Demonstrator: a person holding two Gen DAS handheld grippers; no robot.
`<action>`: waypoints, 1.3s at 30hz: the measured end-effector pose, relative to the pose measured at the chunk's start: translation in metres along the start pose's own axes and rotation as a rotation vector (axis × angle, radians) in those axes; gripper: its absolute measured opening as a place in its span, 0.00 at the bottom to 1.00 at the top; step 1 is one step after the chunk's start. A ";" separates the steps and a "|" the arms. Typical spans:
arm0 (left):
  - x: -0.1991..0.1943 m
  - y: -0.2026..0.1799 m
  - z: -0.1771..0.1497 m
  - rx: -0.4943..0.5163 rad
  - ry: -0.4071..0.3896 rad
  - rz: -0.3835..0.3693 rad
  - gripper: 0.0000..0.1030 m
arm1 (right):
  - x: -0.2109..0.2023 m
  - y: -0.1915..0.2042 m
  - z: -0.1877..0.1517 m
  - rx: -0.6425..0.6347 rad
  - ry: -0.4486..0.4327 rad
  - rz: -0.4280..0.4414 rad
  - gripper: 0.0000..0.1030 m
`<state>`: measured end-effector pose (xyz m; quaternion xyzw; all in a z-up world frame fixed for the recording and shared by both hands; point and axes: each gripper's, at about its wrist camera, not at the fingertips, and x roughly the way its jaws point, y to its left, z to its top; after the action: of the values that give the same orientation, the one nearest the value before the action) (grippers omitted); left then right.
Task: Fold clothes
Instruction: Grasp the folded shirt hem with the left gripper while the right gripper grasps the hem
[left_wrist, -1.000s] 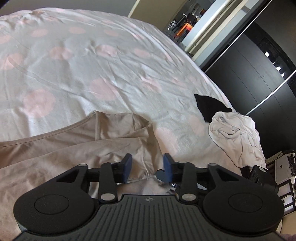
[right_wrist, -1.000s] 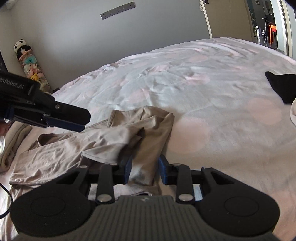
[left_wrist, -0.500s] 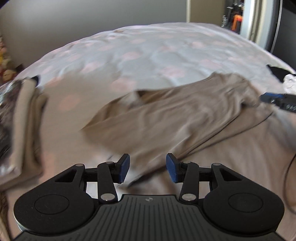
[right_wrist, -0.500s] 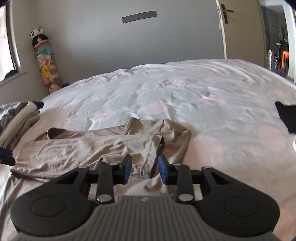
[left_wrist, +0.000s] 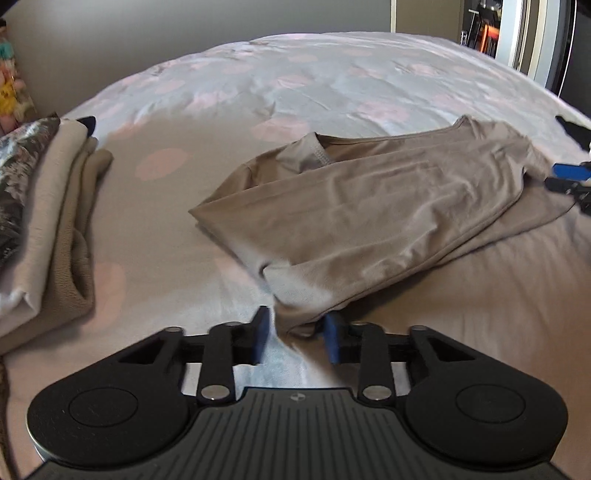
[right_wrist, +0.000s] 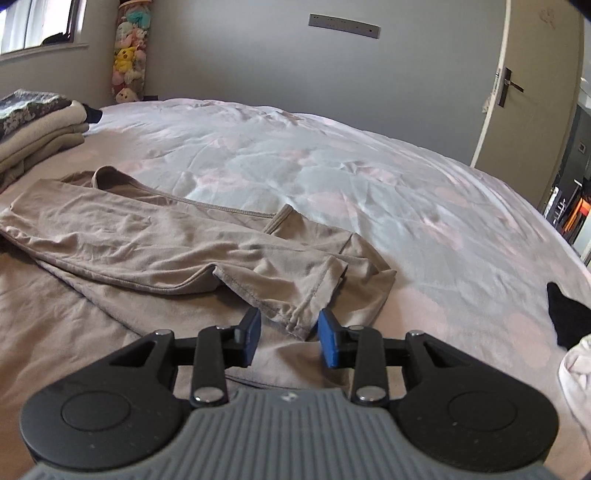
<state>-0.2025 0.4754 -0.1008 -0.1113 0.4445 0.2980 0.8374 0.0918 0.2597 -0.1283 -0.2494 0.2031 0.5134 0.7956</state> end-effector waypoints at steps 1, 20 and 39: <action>-0.001 0.001 0.000 -0.008 -0.008 -0.007 0.15 | 0.003 0.003 0.002 -0.026 0.004 0.002 0.37; -0.009 0.044 -0.017 -0.134 0.084 -0.025 0.24 | -0.006 0.002 -0.003 -0.155 0.201 -0.014 0.06; 0.035 0.113 0.031 -0.575 -0.024 -0.209 0.45 | 0.030 -0.142 0.021 0.682 0.149 0.149 0.72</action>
<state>-0.2340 0.5935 -0.1016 -0.3853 0.3181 0.3251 0.8029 0.2350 0.2442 -0.1027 0.0093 0.4379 0.4529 0.7765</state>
